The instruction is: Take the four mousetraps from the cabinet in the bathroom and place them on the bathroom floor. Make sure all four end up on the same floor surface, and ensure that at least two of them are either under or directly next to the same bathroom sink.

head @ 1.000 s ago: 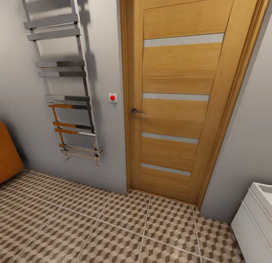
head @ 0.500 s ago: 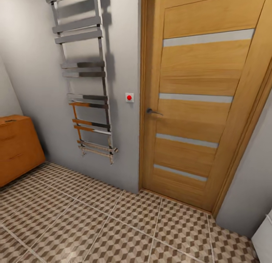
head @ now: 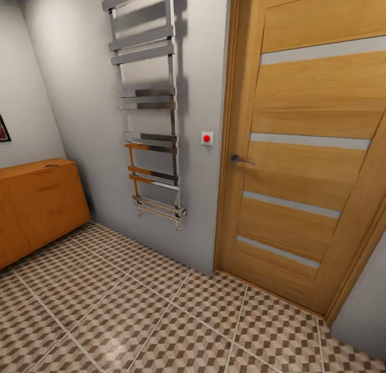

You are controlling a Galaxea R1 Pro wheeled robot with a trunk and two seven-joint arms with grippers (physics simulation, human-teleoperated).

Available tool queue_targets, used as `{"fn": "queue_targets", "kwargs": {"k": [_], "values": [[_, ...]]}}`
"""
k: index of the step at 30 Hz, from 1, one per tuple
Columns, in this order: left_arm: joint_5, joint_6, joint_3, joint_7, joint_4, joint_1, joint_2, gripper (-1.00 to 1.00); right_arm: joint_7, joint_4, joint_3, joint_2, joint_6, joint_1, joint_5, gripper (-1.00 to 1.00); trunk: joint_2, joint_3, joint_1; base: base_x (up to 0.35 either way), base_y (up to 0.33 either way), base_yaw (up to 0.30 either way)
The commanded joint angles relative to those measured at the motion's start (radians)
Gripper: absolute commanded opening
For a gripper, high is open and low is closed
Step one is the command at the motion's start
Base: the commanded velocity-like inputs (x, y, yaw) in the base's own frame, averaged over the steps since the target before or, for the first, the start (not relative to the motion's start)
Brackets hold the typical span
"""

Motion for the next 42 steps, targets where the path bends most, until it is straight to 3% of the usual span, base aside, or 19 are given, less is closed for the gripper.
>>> {"fn": "queue_targets", "kwargs": {"k": [1, 42], "values": [[0.006, -0.002, 0.0, 0.0, 0.001, 0.0, 0.0, 1.0, -0.004, 0.0, 0.0, 0.0, -0.002, 0.0, 0.0, 1.0, 0.0, -0.001, 0.0, 0.0, 0.0, 0.255], [0.006, -0.002, 0.0, 0.0, 0.004, 0.0, -0.001, 1.0, -0.004, 0.0, 0.0, 0.0, -0.002, 0.0, 0.0, 1.0, 0.0, -0.001, 0.0, 0.0, 0.0, 0.255]]}}
